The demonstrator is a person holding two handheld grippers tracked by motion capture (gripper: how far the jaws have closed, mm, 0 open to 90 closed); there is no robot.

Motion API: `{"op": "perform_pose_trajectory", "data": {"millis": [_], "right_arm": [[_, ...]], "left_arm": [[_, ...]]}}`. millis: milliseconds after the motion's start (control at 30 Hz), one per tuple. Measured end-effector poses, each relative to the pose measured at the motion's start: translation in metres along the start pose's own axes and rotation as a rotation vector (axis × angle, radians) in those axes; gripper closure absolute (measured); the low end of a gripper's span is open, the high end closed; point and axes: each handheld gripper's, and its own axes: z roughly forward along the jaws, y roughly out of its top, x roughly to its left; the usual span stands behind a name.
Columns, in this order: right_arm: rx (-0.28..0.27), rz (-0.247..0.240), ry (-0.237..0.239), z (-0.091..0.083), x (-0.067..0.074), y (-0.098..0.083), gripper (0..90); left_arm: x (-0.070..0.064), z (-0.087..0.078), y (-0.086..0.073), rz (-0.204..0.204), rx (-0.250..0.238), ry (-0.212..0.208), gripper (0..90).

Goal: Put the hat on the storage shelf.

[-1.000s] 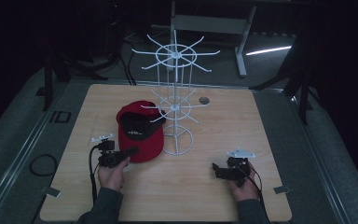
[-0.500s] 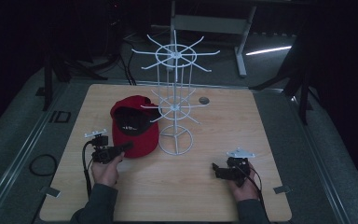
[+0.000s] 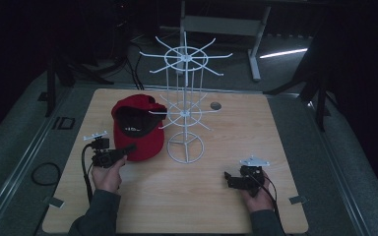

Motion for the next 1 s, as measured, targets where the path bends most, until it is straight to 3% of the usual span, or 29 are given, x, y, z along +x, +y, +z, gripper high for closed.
{"op": "perform_pose_trajectory", "data": {"millis": [1000], "right_arm": [[-0.001,-0.001,0.000,0.000,0.000,0.000,13.4]], "left_arm": [[-0.007,-0.014,0.014,0.026,-0.068,0.009,84.2]]}}
